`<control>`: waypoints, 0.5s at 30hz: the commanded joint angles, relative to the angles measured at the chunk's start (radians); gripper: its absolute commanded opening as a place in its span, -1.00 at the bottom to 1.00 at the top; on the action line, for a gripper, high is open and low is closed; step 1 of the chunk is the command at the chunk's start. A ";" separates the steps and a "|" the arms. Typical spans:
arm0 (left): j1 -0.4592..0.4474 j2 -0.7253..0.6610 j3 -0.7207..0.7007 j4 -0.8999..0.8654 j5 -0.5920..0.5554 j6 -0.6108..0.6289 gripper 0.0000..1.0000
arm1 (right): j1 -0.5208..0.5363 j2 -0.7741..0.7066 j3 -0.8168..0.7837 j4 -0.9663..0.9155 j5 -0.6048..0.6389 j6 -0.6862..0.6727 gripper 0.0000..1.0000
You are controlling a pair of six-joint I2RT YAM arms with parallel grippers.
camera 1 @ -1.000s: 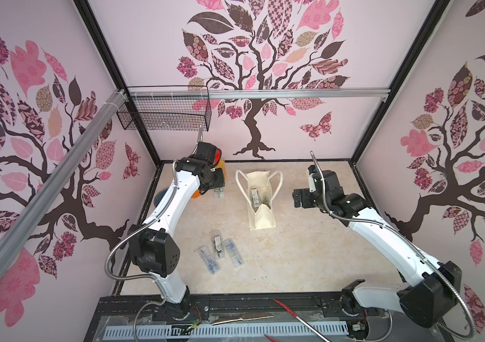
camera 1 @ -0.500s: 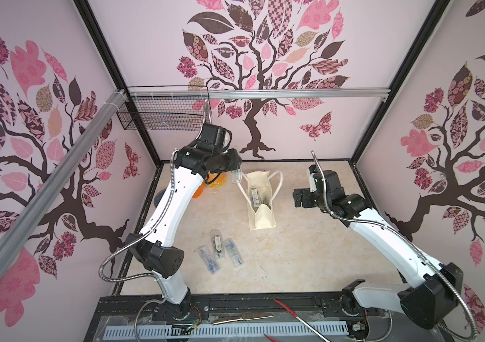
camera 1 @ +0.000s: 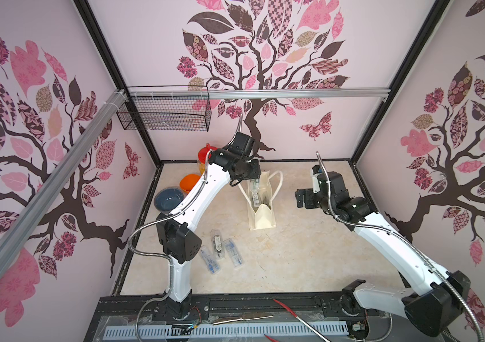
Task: Put the compass set into the canvas bag
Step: Place the compass set in the canvas bag.
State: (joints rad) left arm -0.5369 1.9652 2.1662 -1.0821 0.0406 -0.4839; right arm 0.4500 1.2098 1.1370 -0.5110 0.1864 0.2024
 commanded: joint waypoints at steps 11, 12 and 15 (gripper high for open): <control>-0.021 0.064 -0.075 0.054 -0.021 -0.022 -0.10 | -0.004 -0.025 -0.021 0.014 -0.002 0.000 1.00; -0.029 0.067 -0.077 0.054 -0.027 -0.025 -0.10 | -0.004 -0.025 -0.022 0.014 -0.002 0.001 1.00; -0.048 0.085 -0.087 0.056 -0.031 -0.036 -0.09 | -0.004 -0.027 -0.028 0.016 -0.004 0.004 1.00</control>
State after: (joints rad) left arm -0.5617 2.0403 2.1021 -1.0489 0.0231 -0.5053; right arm 0.4500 1.2087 1.1099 -0.5064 0.1856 0.2028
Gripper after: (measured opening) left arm 0.464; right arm 0.997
